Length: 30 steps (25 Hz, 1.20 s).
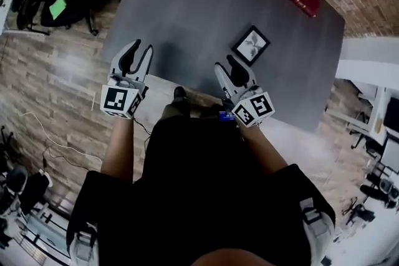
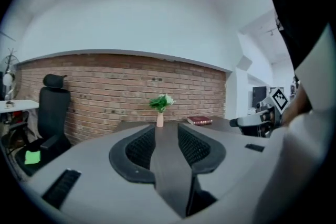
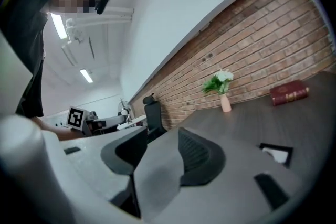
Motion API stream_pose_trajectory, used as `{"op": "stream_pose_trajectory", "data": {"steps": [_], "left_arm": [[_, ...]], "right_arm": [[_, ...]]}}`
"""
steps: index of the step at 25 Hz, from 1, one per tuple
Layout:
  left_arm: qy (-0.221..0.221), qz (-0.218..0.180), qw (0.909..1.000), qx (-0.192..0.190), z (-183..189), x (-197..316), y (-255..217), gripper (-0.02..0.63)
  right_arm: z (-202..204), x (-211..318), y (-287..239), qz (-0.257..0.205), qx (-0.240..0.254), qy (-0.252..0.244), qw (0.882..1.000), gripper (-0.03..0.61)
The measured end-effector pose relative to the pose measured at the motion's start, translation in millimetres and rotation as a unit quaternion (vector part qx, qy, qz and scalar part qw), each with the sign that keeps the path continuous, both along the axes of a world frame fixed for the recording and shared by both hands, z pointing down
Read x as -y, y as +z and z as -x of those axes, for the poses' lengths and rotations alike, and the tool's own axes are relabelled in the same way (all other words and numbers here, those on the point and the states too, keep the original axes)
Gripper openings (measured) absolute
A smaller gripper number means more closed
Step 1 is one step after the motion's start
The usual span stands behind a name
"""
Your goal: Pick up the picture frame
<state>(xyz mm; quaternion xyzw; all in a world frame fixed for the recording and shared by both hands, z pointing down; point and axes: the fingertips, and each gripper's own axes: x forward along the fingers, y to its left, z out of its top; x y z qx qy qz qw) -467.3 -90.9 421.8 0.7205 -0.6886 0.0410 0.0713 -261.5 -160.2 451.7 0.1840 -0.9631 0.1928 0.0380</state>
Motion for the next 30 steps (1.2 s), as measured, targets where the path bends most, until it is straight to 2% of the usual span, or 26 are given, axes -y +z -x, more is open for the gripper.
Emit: {"op": "stream_pose_trajectory", "data": {"steps": [3,6,9,13,18,22,25,30], "left_arm": [[0.068,0.01,0.9976,-0.004,-19.2,51.1,7.5,0.126],[0.132,0.028,0.9907,-0.022,-51.8,98.4,21.1,0.126],[0.21,0.064,0.9745,-0.046,-99.0,140.9,42.6,0.126],[0.275,0.116,0.9511,-0.081,-162.1,188.5,74.6,0.126],[0.312,0.205,0.9208,-0.113,-217.1,231.3,132.3,0.126],[0.316,0.27,0.9012,-0.123,-244.3,253.7,172.8,0.126],[0.313,0.311,0.8901,-0.113,-255.3,265.5,196.9,0.126],[0.325,0.38,0.8597,-0.103,-275.8,265.4,228.6,0.126]], "right_arm": [[-22.4,24.8,4.7,-0.002,-0.006,0.06,0.998,0.189],[-59.4,49.9,15.8,0.009,-0.015,0.127,0.992,0.189],[-101.9,73.0,29.8,0.033,-0.019,0.198,0.98,0.188],[-141.4,114.0,53.2,0.057,-0.025,0.235,0.97,0.189],[-162.8,155.0,107.9,0.123,-0.058,0.235,0.962,0.188],[-169.9,169.9,151.7,0.183,-0.087,0.227,0.952,0.187],[-167.1,179.0,177.3,0.219,-0.108,0.217,0.945,0.187],[-171.0,189.0,203.5,0.258,-0.139,0.225,0.929,0.184]]}}
